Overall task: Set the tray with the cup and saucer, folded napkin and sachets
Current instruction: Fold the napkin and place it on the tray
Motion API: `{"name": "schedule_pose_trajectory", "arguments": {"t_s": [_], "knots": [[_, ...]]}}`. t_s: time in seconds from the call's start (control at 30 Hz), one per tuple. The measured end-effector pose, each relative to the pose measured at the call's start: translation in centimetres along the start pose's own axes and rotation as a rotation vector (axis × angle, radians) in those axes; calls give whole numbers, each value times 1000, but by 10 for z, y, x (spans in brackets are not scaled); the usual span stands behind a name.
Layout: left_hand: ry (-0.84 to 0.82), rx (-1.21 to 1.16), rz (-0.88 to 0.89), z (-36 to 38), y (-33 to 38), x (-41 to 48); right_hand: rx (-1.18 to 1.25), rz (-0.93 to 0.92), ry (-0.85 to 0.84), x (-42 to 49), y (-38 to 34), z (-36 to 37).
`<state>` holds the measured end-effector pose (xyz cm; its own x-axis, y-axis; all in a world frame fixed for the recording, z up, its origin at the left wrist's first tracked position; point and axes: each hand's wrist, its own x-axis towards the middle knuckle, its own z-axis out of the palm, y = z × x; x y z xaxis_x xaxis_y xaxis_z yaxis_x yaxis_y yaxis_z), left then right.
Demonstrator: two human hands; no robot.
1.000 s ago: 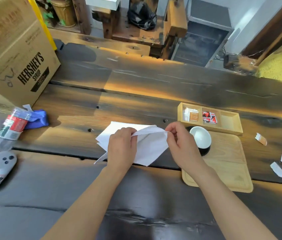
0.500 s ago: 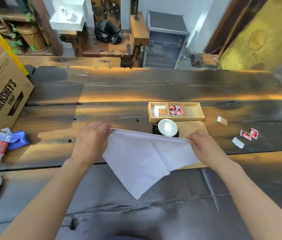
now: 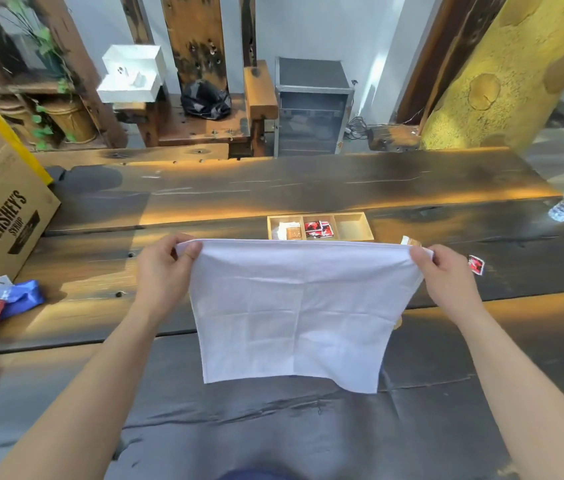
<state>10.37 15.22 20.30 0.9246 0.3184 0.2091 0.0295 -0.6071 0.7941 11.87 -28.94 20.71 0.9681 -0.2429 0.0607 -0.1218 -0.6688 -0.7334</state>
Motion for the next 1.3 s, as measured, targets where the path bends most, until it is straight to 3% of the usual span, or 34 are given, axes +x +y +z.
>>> {"name": "schedule_pose_trajectory", "arguments": {"t_s": [0.1,0.23,0.5,0.67,0.97,1.3], "knots": [[15,-161,-42,14,19,12,260,74,26,21,-6,-22],[88,-289,-92,28,54,37,474,61,-77,55,-16,-52],[184,-316,107,23,107,40,748,-131,18,78,-32,-105],[126,-220,85,33,51,-31,520,-61,65,36,33,-71],[-217,24,-312,82,-99,-197,124,209,-207,-93,181,43],[-429,111,-522,98,-141,-259,-104,339,-333,-152,230,59]]}}
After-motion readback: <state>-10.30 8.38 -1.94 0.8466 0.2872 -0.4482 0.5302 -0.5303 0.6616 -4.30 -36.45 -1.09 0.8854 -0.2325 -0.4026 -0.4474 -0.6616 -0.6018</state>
